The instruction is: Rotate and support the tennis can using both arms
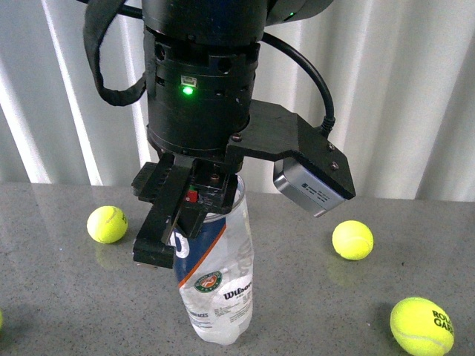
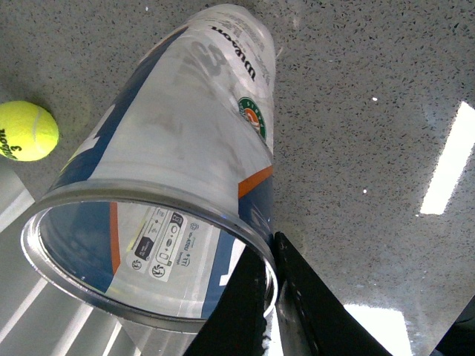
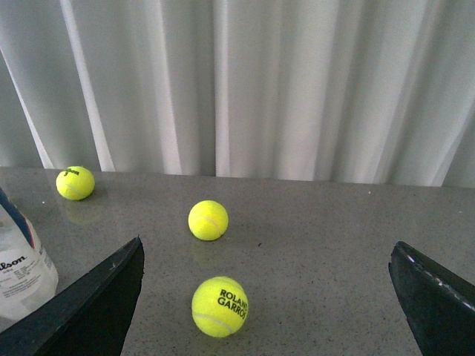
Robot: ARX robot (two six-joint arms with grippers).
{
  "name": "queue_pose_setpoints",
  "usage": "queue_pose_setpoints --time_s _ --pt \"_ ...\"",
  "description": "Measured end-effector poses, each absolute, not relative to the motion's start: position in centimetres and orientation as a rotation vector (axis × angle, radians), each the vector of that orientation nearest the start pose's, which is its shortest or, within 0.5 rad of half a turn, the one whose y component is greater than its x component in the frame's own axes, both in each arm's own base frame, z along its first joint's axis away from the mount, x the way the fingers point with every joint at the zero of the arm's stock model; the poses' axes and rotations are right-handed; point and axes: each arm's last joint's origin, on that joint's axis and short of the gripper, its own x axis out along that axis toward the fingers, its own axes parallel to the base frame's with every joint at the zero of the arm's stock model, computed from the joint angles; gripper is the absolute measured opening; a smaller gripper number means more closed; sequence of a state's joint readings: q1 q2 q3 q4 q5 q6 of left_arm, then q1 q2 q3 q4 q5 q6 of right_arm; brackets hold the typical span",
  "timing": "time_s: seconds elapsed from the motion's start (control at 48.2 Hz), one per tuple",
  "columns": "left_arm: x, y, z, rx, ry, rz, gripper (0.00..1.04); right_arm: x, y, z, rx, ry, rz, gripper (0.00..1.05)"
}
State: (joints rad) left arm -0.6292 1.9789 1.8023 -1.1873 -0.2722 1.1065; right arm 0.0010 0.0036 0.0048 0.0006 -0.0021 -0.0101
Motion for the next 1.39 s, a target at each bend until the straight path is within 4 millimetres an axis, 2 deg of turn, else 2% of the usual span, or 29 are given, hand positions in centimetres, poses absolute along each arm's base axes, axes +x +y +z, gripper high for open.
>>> queue_pose_setpoints --time_s 0.415,0.768,0.955,0.976,1.038,1.163,1.246,1.287,1.349,1.391 --pt "33.5 -23.3 25.7 1.563 0.978 -1.004 0.04 9.8 0.0 16.5 -0.01 -0.002 0.003 0.98" --pt "33.7 -23.4 25.5 1.582 0.972 -1.005 0.58 9.8 0.0 16.5 -0.01 -0.002 0.003 0.98" --pt "33.8 -23.4 26.2 1.592 0.965 -0.993 0.97 9.8 0.0 16.5 -0.01 -0.002 0.003 0.98" --pt "33.8 -23.4 26.4 1.591 0.961 -0.992 1.0 9.8 0.0 16.5 -0.01 -0.002 0.003 0.98" --pt "33.8 -23.5 26.9 1.574 0.949 -0.999 0.97 9.8 0.0 16.5 -0.01 -0.002 0.003 0.98" --pt "33.7 -23.7 29.6 1.475 0.856 -1.007 0.98 9.8 0.0 16.5 -0.01 -0.002 0.003 0.98" --pt "33.4 -23.0 33.1 1.331 0.72 -0.989 0.98 9.8 0.0 16.5 -0.01 -0.002 0.003 0.98" --pt "32.9 -22.0 35.8 1.219 0.599 -0.951 0.98 9.8 0.0 16.5 -0.01 -0.002 0.003 0.98" --pt "32.2 -20.3 38.5 1.111 0.474 -0.866 0.98 9.8 0.0 16.5 -0.01 -0.002 0.003 0.98" --pt "31.5 -18.2 40.6 1.004 0.38 -0.77 0.98 9.8 0.0 16.5 -0.01 -0.002 0.003 0.98"
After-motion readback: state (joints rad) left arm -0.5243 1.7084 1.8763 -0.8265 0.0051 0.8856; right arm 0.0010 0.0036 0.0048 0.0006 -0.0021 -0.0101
